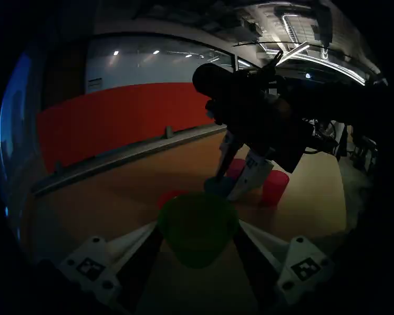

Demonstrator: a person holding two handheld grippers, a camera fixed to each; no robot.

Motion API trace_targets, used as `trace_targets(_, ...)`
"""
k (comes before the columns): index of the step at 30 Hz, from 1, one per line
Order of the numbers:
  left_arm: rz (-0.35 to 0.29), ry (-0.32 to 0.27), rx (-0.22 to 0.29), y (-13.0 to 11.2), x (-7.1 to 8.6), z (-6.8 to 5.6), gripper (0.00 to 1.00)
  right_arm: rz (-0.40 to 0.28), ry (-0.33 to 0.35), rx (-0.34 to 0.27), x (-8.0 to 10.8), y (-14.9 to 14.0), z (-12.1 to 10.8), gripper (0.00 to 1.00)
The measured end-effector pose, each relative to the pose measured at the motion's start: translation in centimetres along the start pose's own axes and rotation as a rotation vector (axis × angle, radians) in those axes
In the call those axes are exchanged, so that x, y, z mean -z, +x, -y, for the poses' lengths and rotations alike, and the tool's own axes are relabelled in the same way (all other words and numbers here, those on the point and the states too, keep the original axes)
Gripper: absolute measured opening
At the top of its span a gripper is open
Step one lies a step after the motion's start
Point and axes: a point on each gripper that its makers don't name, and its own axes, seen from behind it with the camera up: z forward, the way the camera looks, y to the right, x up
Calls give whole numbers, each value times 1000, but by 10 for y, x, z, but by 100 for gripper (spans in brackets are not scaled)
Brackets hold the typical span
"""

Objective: Pour water

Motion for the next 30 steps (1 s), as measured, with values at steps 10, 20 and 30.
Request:
trace_targets(10,1,7,-2,2,2,0,87,-59,9,-28,9,7,3,94)
trace_targets(20,3,14,-18,8,0,-4,87,-177,4,-68,36,24,2,94)
trace_targets(30,-3,18,-19,15,1,-9,87,-333,-16,-99,72,43,-2,94)
